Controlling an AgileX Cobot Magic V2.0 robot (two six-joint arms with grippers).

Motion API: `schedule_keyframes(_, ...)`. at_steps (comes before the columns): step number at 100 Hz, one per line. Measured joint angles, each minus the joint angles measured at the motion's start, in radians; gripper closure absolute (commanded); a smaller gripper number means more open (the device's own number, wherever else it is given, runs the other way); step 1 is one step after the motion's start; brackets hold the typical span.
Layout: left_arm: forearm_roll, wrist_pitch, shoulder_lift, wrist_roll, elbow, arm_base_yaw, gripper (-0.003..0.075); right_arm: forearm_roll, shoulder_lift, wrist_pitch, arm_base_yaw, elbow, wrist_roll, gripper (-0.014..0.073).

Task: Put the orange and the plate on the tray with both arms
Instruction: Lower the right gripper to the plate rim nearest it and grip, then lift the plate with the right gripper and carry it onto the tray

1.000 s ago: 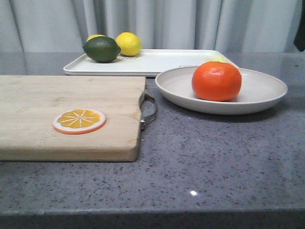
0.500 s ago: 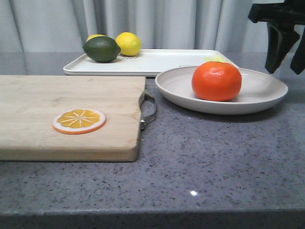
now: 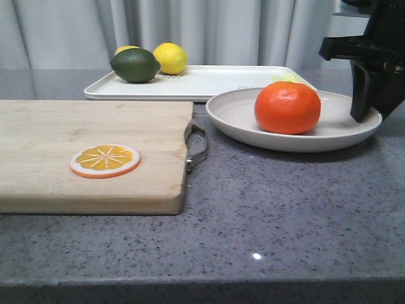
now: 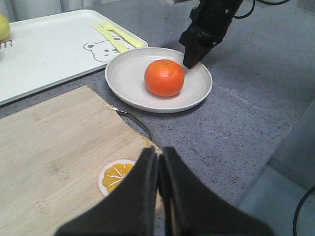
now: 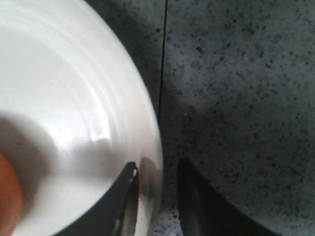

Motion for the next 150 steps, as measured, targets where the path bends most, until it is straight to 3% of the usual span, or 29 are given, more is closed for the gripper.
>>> schedule_keyframes(23,0.002,0.0,0.0,0.0,0.0,0.0,0.0741,0.018,0.0,-0.013,0.001,-0.004,0.006,0.0662)
schedule_keyframes(77,0.002,-0.021,0.0,0.0,0.0,0.0,0.0741,0.096,-0.01,0.035,0.001,-0.05,0.006,0.066)
schedule_keyframes(112,0.002,-0.03,0.0,0.0,0.0,0.0,0.0741,0.141,0.021,0.066,0.001,-0.293,0.004,0.066)
schedule_keyframes(150,0.002,-0.032,0.0,0.0,0.0,0.0,0.0741,0.143,0.319,0.167,0.001,-0.708,0.002,0.066)
